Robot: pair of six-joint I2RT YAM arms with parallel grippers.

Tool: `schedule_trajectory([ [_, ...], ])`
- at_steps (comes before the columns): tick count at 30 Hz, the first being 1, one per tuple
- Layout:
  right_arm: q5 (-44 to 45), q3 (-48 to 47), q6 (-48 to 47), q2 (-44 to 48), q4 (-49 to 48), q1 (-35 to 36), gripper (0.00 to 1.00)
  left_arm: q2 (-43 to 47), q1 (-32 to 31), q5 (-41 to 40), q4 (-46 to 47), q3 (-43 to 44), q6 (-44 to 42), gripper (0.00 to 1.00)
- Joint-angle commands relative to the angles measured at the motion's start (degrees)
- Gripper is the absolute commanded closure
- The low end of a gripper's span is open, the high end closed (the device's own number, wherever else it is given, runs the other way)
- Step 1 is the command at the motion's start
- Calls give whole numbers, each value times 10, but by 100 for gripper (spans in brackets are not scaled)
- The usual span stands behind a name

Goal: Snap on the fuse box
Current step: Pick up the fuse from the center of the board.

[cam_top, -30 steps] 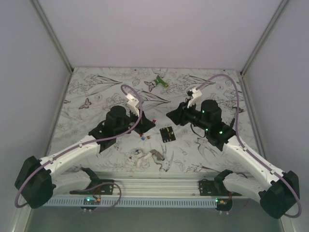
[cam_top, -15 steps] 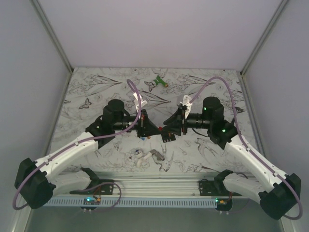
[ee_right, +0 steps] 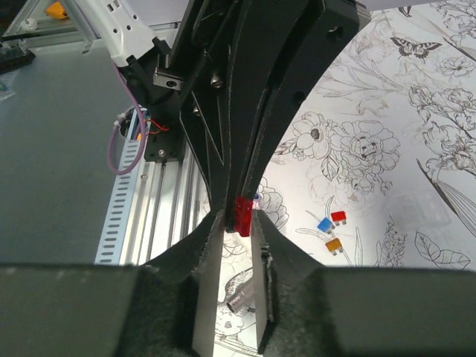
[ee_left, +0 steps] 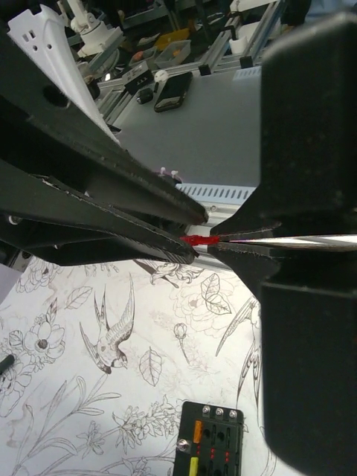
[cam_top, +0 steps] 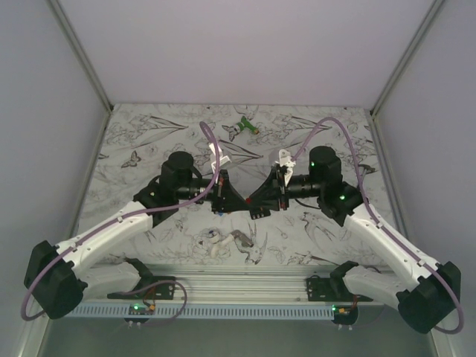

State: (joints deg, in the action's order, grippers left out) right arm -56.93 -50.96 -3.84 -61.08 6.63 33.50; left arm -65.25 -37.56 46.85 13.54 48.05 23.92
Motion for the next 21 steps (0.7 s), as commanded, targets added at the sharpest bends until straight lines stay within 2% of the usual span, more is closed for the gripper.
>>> schedule_trajectory([
  [1,-27,-26,8,-10,-7,-4,78,-5,-4,17,4,16,-11,100],
  [7,-17,-29,17,-16,-6,-4,97,-3,-4,11,1,12,-18,100],
  [8,-11,-29,21,-16,-4,-4,100,-1,-5,5,-2,11,-21,97],
  [13,54,-33,42,-16,21,-4,100,14,-3,-75,-33,-4,-43,72],
  [18,202,-43,85,-25,67,0,100,13,8,-191,-43,-30,-20,60],
  [21,316,-47,114,-31,91,18,100,-9,27,-234,-51,-37,14,57],
])
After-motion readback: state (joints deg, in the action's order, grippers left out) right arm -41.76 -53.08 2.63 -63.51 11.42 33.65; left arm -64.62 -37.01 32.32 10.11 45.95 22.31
